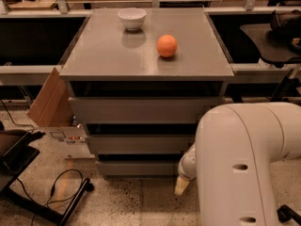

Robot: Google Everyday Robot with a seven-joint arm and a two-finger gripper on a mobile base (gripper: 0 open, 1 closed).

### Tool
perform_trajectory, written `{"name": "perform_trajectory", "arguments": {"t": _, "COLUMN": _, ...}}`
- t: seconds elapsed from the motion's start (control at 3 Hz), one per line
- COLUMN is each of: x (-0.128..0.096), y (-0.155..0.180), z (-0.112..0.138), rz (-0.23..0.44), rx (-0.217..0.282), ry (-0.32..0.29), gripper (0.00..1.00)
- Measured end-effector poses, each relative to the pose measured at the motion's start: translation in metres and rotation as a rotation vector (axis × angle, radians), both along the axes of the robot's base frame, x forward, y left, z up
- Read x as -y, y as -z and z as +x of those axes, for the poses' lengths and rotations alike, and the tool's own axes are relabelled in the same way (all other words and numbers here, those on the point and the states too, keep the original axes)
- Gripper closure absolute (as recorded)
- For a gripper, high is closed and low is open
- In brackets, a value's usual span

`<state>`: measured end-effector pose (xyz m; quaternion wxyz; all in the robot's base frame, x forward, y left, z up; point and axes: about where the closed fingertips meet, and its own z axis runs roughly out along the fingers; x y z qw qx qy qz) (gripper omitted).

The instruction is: Open bottom drawer

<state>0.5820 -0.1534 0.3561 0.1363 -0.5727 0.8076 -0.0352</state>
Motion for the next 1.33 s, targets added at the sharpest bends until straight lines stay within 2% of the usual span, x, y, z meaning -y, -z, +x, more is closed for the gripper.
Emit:
{"name": "perform_trajectory", "arguments": {"t": 0.33, "x": -0.011, "y": 0.042, "z": 0.0, "rz": -0.014, "rx": -0.032, "ry": -0.042, "gripper": 0.0}}
{"name": "perform_trajectory", "arguments": {"t": 0.67, "x": -0.028, "y": 0.099, "z": 0.009, "rz": -0.037, "rx": -0.051, "ry": -0.114, "gripper": 0.0}}
{"name": "perform_trajectory", "arguments": {"t": 1.33, "x": -0.053, "y": 0.141, "z": 0.044, "rz": -0.058, "rx": -0.002, "ry": -0.223, "gripper": 0.0}}
